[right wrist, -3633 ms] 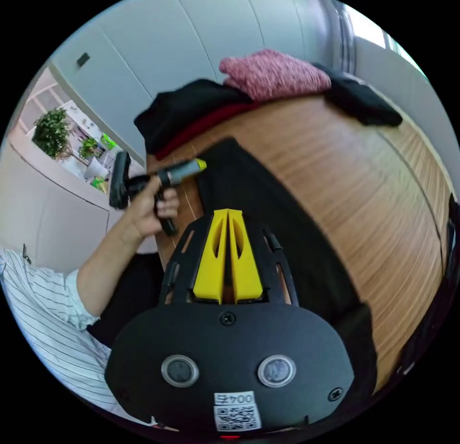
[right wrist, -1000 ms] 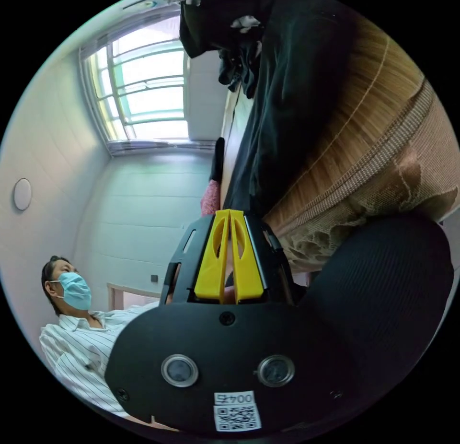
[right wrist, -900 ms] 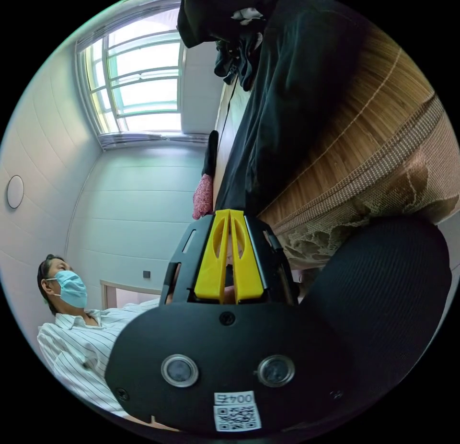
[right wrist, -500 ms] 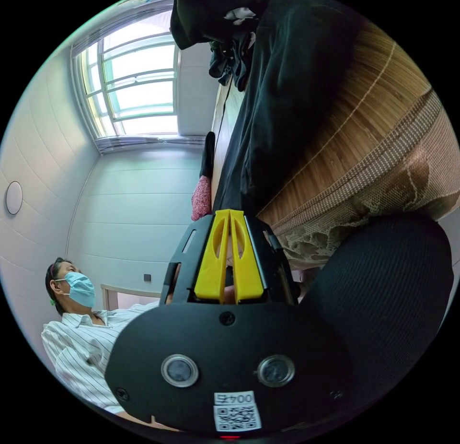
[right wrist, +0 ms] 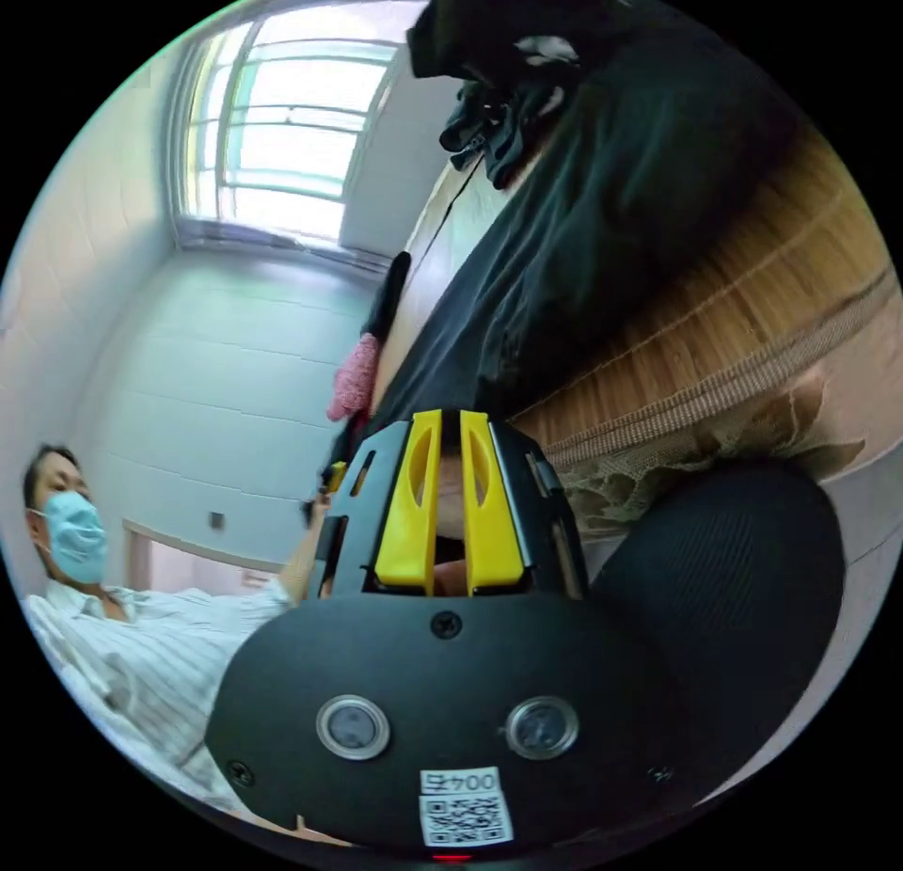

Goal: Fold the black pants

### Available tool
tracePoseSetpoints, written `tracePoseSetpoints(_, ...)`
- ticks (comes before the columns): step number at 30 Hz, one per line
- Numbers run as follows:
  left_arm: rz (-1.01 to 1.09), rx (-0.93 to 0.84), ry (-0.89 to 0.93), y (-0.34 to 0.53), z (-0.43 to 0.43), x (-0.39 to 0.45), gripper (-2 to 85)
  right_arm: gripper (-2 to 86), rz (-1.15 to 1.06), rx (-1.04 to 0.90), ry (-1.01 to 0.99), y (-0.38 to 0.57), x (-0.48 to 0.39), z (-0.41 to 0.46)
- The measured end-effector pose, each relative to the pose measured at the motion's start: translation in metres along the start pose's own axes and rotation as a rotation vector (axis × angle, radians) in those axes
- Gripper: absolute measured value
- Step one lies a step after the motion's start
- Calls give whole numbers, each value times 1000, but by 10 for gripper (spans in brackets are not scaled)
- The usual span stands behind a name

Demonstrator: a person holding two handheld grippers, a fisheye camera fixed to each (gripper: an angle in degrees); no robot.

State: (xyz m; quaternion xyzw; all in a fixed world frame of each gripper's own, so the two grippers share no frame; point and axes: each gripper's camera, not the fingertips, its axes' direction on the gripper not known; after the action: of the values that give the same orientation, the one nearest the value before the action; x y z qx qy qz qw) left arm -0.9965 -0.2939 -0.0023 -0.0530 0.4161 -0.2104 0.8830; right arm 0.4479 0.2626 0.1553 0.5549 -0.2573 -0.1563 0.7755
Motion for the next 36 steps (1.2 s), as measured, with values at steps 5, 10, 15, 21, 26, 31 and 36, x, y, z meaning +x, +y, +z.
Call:
tracePoseSetpoints(5,166,-208,32,179,54,95,3,66,-372,76,522,43,-86,64)
tracePoseSetpoints(10,312,-537,105,429,141,182,3,91,-617,40,717,65,-122,126)
tracePoseSetpoints(15,335,-664,119,631,165,200,2,109,-854,-27,798,68,-142,176)
tracePoseSetpoints(21,455,-758,56,806,163,188,4,89,-1112,-224,912,45,-149,250)
tracePoseSetpoints(26,645,-715,60,932,144,182,13,37,-802,-342,664,-57,-161,252)
tracePoseSetpoints(31,950,-584,0,1047,133,185,44,35,-504,-470,413,-141,-144,254)
tracePoseSetpoints(36,1146,-544,-34,1148,149,176,66,35,-415,-516,334,-172,-131,266)
